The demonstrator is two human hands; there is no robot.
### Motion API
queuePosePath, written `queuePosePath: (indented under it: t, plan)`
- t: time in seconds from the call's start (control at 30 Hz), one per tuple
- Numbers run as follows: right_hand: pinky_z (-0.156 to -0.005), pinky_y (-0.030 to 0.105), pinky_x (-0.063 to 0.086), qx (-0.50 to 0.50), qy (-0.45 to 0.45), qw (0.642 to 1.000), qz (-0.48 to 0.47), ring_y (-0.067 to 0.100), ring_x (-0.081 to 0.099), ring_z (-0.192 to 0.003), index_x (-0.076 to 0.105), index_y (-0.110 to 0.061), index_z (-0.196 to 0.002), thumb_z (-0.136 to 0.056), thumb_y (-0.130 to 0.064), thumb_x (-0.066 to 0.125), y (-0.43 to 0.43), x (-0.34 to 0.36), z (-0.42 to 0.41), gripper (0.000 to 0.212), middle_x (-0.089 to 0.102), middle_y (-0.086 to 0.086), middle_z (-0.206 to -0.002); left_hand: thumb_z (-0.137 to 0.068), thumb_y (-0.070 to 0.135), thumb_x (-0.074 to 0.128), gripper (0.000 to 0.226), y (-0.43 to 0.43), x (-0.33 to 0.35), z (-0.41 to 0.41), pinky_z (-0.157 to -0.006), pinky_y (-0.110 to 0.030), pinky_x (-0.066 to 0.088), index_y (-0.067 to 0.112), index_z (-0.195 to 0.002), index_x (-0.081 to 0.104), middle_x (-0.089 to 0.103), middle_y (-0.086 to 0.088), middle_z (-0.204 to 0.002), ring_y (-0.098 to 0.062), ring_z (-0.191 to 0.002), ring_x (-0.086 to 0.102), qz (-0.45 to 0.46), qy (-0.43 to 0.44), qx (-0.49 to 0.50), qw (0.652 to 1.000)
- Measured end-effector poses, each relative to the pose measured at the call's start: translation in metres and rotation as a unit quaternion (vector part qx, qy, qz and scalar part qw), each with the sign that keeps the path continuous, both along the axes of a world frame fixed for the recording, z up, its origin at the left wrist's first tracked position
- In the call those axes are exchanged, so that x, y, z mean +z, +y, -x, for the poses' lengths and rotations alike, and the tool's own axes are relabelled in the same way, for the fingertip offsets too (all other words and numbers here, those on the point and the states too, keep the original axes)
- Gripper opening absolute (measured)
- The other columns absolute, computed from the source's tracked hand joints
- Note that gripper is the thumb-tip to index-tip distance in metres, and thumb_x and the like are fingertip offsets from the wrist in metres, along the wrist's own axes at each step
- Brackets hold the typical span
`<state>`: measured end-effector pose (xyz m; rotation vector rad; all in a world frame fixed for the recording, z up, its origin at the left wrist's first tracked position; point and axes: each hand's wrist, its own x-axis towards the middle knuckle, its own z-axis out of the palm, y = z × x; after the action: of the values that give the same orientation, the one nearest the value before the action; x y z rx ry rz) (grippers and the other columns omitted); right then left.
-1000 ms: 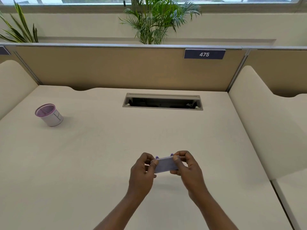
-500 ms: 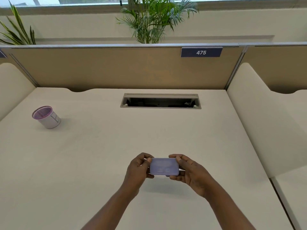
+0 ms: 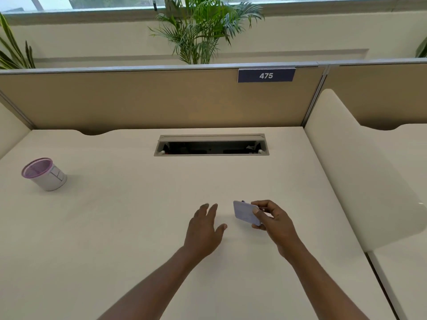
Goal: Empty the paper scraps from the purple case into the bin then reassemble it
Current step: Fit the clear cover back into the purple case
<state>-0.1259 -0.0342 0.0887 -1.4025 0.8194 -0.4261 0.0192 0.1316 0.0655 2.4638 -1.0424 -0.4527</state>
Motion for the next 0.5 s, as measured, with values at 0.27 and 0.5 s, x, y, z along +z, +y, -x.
queuePosePath:
  t: [0.27, 0.5]
  plan:
    - [-0.081, 0.032, 0.058, -0.063, 0.07, 0.963, 0.251, 0.021, 0.069, -0.097, 0.074, -0.017, -0.111, -0.095, -0.013, 0.067, -0.045, -0.018, -0.01, 0.018, 0.072, 0.003, -0.109, -0.105, 0.045, 0.043, 0.077, -0.05, -0.028, -0.011, -0.13, -0.049, 0.005, 0.017, -0.164, 0.003, -0.01, -0.018, -0.172, -0.037, -0.159, -0.006, -0.166, -0.085, -0.092, 0.978]
    - [-0.085, 0.028, 0.05, -0.065, 0.105, 0.889, 0.442, 0.03, 0.067, -0.104, 0.071, -0.005, -0.118, -0.091, 0.001, 0.067, -0.109, -0.035, -0.011, 0.028, 0.063, 0.016, -0.121, -0.105, 0.047, 0.038, 0.076, -0.066, -0.037, -0.018, -0.127, -0.053, 0.014, 0.012, -0.164, 0.003, -0.007, -0.022, -0.171, -0.044, -0.158, -0.001, -0.219, -0.076, -0.113, 0.966]
